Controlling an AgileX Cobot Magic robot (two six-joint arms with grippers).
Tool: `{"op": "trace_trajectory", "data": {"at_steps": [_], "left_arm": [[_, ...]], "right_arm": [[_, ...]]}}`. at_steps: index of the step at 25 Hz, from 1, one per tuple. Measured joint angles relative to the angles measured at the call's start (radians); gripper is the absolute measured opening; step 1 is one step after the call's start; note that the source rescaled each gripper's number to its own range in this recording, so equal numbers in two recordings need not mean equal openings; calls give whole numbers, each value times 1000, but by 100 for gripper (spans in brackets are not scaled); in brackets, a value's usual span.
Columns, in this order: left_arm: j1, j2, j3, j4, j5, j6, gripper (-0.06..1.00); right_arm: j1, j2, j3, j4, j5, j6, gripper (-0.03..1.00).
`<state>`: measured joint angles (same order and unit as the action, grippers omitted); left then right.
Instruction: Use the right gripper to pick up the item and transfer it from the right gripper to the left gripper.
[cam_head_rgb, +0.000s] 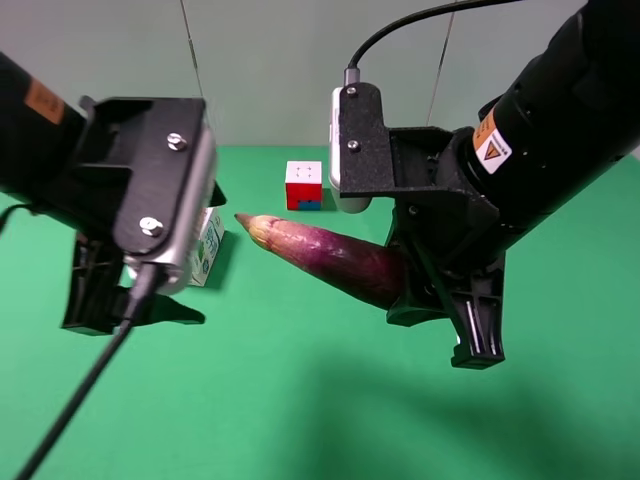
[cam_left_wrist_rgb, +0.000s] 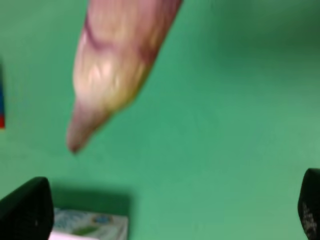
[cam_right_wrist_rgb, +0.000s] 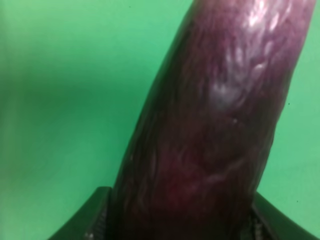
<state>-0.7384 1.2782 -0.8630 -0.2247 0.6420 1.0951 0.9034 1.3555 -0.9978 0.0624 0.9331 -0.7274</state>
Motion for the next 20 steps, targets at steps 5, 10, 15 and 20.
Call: {"op": "trace_trajectory", "data": {"at_steps": [5,10,15,20], "left_arm": [[-26,62,-19,-2,-74,2,97],[-26,101,-21,-3,-120,3,96],[-26,109,-21,-4,-131,3,87],[-26,111,-21,-4,-137,3,71]], "right_arm": [[0,0,0,2,0,0,2],[0,0,0,2,-1,0,2],[0,0,0,5,-8,0,2],[0,0,0,11,-11,0,2]]}}
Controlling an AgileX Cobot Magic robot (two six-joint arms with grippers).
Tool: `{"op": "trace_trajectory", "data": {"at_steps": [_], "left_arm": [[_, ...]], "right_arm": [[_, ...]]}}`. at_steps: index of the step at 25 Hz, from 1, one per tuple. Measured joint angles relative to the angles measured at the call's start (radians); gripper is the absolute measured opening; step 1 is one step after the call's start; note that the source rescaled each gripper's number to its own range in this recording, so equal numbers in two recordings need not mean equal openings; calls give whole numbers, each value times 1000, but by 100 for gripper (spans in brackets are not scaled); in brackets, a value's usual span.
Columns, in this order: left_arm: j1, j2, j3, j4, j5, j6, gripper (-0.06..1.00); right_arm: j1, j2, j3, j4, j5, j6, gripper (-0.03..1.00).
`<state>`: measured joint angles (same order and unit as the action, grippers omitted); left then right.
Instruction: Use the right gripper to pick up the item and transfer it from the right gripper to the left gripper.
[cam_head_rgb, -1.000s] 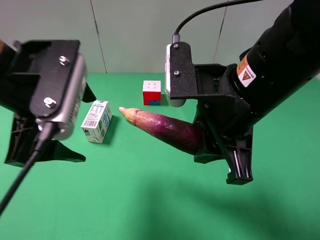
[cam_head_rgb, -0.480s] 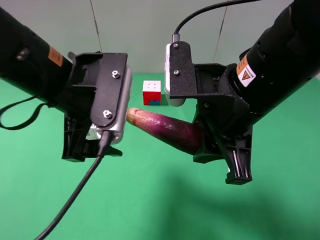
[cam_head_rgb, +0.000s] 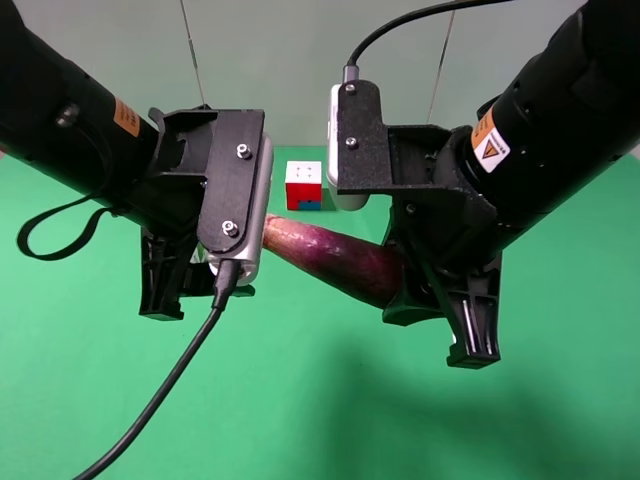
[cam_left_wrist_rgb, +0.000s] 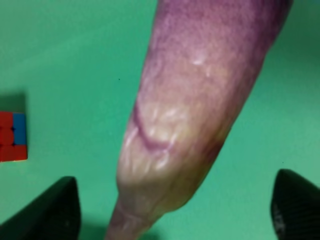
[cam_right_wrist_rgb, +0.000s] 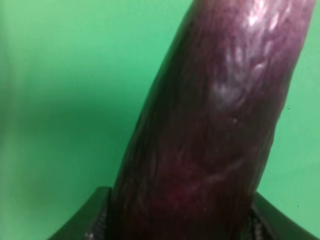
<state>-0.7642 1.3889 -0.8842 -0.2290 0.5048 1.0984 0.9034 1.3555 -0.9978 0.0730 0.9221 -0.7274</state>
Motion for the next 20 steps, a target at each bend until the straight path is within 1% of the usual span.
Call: {"op": "trace_trajectory", "data": {"at_steps": [4,8,9,20], "left_arm": [[0,0,0,-1,-5,0,48],[0,0,-2,4,-14,1,17],[0,0,-2,7,-13,6,13],[0,0,-2,8,-8,7,12]], "right_arm": [[0,0,0,1,0,0,2],[0,0,0,8,7,-5,1],[0,0,0,7,8,-6,1],[0,1,0,7,8,-7,0]]}}
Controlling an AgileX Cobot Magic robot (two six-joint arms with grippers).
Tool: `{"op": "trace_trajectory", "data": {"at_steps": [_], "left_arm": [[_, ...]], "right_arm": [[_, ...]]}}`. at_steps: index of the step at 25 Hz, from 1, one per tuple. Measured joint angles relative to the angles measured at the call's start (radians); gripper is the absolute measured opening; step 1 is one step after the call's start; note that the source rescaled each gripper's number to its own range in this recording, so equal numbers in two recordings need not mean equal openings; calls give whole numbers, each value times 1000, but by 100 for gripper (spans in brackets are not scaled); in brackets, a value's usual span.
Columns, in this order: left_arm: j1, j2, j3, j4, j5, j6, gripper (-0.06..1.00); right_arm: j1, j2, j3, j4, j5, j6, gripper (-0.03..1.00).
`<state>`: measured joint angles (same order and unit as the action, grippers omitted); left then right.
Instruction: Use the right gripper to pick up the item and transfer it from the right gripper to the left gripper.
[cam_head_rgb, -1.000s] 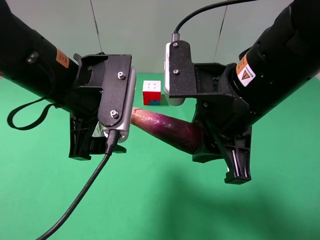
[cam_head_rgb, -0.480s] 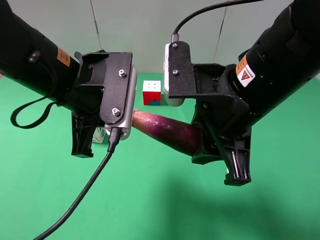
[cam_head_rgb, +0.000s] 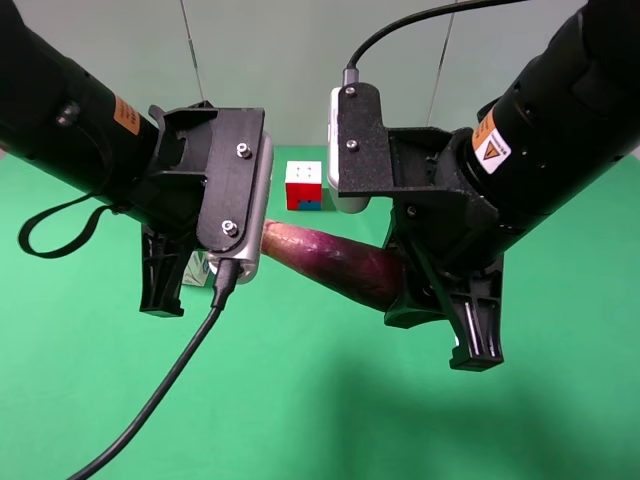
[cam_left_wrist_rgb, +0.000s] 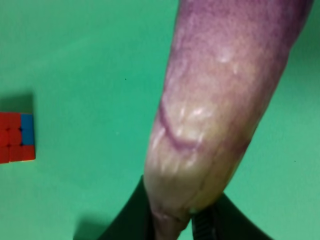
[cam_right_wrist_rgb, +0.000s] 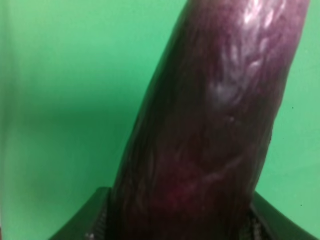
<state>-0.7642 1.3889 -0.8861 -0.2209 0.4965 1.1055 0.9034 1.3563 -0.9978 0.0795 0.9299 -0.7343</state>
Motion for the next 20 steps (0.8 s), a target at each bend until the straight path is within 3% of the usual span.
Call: {"op": "trace_trajectory", "data": {"at_steps": [11,12,13,14,15,17,20], "left_arm": [[0,0,0,-25,2,1,11],[0,0,0,-31,3,1,11],[0,0,0,-46,2,0,10],[0,0,0,-52,1,0,8],[0,0,0,-56,1,0,6],[0,0,0,-57,1,0,3],[0,0,0,-58,1,0,2]], "right_arm": [[0,0,0,-3,3,0,1],[0,0,0,-3,-8,4,16],[0,0,0,2,-30,10,46],[0,0,-1,5,-39,22,68],[0,0,-1,6,-47,37,81],[0,0,-1,6,-55,60,93],[0,0,-1,6,-56,72,98]]}}
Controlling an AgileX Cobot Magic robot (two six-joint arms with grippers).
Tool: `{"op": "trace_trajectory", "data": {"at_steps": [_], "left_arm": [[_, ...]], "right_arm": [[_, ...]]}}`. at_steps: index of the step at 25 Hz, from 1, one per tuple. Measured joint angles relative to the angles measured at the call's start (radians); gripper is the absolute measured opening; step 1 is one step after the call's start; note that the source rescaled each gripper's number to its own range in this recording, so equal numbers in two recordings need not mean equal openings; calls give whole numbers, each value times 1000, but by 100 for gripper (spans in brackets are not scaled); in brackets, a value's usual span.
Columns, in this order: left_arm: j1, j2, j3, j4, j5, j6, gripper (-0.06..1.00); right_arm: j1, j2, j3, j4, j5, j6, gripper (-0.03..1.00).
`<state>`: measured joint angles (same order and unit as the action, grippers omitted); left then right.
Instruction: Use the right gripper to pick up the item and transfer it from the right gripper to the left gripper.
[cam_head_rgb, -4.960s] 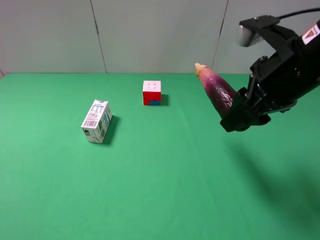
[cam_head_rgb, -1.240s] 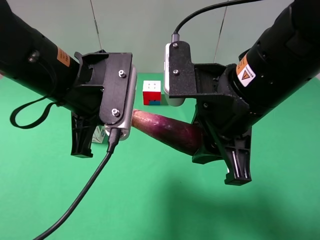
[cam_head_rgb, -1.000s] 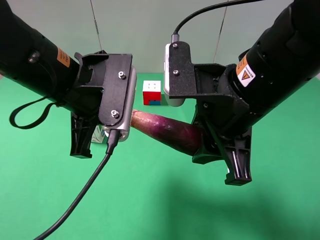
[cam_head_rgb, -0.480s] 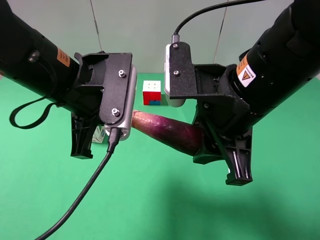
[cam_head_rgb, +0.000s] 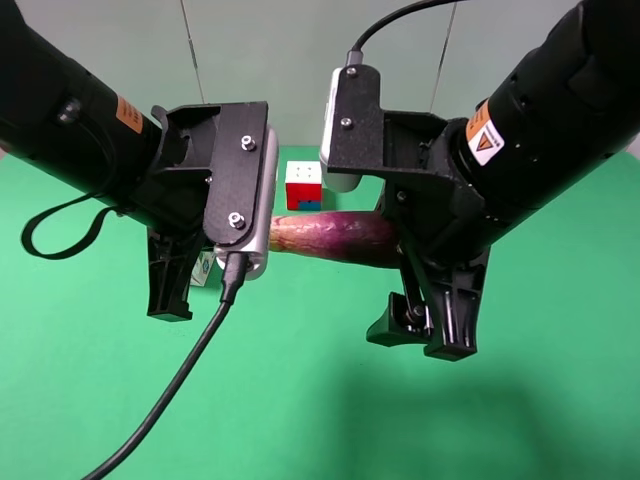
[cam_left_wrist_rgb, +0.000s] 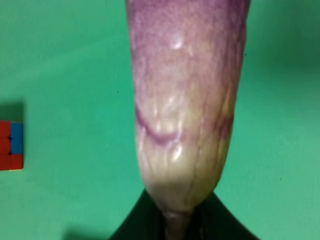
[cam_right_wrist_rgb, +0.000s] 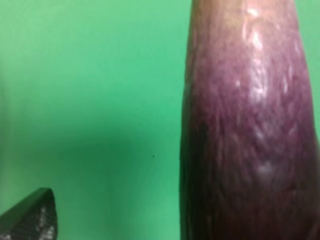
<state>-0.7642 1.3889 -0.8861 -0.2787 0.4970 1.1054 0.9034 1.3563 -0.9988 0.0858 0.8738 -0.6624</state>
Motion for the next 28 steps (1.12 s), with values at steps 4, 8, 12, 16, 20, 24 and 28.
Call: {"op": "trace_trajectory", "data": {"at_steps": [4,8,12,16,20,24,28], "left_arm": [[0,1,0,-2,0,0,2],[0,1,0,-2,0,0,1],[0,1,0,-3,0,0,1],[0,1,0,-3,0,0,1],[0,1,0,-4,-1,0,1],[0,1,0,-5,-1,0,1],[0,1,0,-5,-1,-1,1]], "right_arm": [[0,0,0,1,0,3,100],[0,-2,0,-13,-1,3,100],[0,-35,0,-63,-20,39,100],[0,-93,0,-158,-22,119,100],[0,-143,0,-241,-22,202,100],[0,-192,0,-266,10,231,100],[0,-239,0,-268,67,275,100]]}}
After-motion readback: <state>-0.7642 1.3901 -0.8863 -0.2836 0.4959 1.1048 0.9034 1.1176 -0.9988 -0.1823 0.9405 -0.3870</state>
